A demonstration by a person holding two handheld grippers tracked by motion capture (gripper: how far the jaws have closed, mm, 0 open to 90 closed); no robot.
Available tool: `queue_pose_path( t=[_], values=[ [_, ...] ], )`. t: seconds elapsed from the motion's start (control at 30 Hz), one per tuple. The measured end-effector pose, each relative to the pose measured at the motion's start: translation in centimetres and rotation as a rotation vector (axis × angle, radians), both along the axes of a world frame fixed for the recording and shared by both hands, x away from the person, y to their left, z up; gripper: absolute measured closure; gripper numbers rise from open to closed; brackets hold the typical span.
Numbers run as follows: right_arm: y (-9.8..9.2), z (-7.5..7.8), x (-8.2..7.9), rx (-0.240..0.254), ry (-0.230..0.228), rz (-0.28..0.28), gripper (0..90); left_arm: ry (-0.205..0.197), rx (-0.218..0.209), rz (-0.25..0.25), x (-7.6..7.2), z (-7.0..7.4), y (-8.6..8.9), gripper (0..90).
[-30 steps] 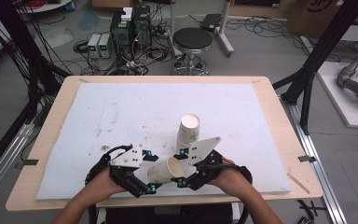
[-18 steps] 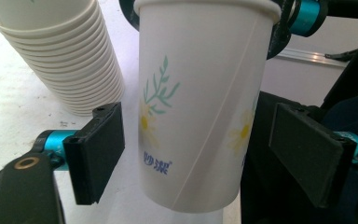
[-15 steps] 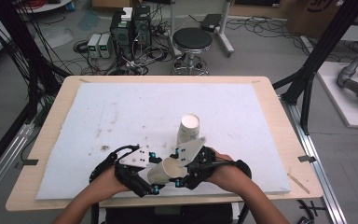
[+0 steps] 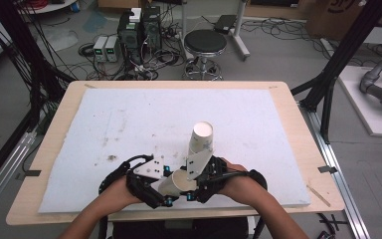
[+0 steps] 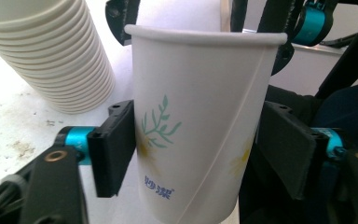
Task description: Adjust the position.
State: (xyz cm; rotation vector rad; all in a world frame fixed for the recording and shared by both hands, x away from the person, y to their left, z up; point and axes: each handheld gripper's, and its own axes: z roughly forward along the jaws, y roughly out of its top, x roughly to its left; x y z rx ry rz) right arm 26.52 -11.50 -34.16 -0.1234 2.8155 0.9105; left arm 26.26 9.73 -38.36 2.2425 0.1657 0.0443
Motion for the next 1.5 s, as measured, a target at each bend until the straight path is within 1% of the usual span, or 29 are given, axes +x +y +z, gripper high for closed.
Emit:
queue_pose_path(
  t=[0.07,0.13,0.2,0.27,0.33,0.4,0.5,0.53,0.6,0.63,0.67,0.7,0.73,0.77,0.8,0.9,0.97,1.03,1.07,1.17,1.23,1.33,1.43,1.5],
  values=[
    [0.1,0.0,-0.1,-0.006,-0.001,0.002,33.7,0.0,0.003,0.002,0.0,-0.1,-0.1,30.8],
    [0.2,0.0,-0.1,-0.009,0.0,0.005,33.6,0.001,-0.004,0.001,0.0,-0.2,-0.1,33.7],
    [0.2,0.0,-0.1,-0.005,0.013,0.014,33.3,0.002,-0.007,0.002,0.0,-0.3,-0.2,35.4],
    [0.2,-0.1,0.0,0.003,0.014,0.012,32.9,-0.003,-0.011,0.001,0.0,-0.3,-0.1,35.6],
    [0.1,-0.1,0.1,0.02,0.017,0.012,32.3,0.0,-0.025,-0.001,0.1,-0.4,0.0,35.7],
    [0.0,-0.1,0.2,0.039,0.032,0.013,31.4,0.004,-0.039,0.0,0.1,-0.5,0.1,35.6],
    [-0.2,-0.2,0.5,0.076,0.055,0.01,30.2,0.004,-0.061,0.007,0.1,-0.6,0.2,35.5],
    [-0.3,-0.3,0.6,0.093,0.066,-0.002,29.1,0.002,-0.07,0.014,0.2,-0.6,0.3,35.4],
    [-0.5,-0.3,1.0,0.147,0.098,-0.02,24.6,0.002,-0.087,0.026,0.3,-0.7,0.6,35.1],
    [-0.7,-0.3,1.1,0.179,0.106,-0.034,23.0,0.005,-0.101,0.035,0.3,-0.8,0.7,35.1],
    [-0.9,-0.3,1.1,0.206,0.121,-0.048,22.4,0.006,-0.118,0.041,0.3,-0.9,0.9,34.8],
    [-1.1,-0.2,1.3,0.233,0.127,-0.053,22.4,0.007,-0.13,0.047,0.4,-1.0,1.1,34.8],
    [-1.4,-0.2,1.3,0.263,0.133,-0.062,22.3,0.016,-0.152,0.061,0.3,-1.2,1.2,34.5],
    [-1.7,-0.1,1.3,0.289,0.145,-0.072,22.3,0.015,-0.167,0.07,0.4,-1.3,1.5,34.4],
    [-2.1,0.0,1.4,0.322,0.15,-0.087,22.3,0.014,-0.173,0.075,0.4,-1.4,1.6,34.4],
    [-3.2,0.3,1.3,0.391,0.159,-0.115,22.4,0.014,-0.215,0.106,0.4,-1.8,2.3,34.2],
    [-4.2,0.4,1.2,0.434,0.156,-0.141,22.4,0.01,-0.253,0.133,0.4,-2.0,3.0,34.0],
    [-5.0,0.4,1.1,0.457,0.149,-0.169,22.4,0.006,-0.287,0.166,0.4,-2.1,3.7,33.6],
    [-5.7,0.3,1.0,0.479,0.153,-0.18,22.4,0.0,-0.296,0.181,0.4,-2.2,3.9,33.3],
    [-7.1,0.1,0.7,0.503,0.149,-0.216,22.5,-0.021,-0.331,0.232,0.5,-2.4,5.0,33.0],
    [-8.1,-0.2,0.5,0.516,0.156,-0.235,22.8,-0.038,-0.35,0.27,0.6,-2.5,5.8,32.7],
    [-9.5,-0.7,0.4,0.522,0.151,-0.279,23.0,-0.066,-0.372,0.306,0.7,-2.6,6.7,33.0],
    [-10.7,-1.3,0.3,0.535,0.138,-0.315,23.0,-0.086,-0.424,0.364,0.9,-2.7,7.6,32.9],
    [-11.4,-1.6,0.2,0.548,0.136,-0.336,23.0,-0.101,-0.427,0.395,0.9,-2.6,8.0,32.5]
  ],
)
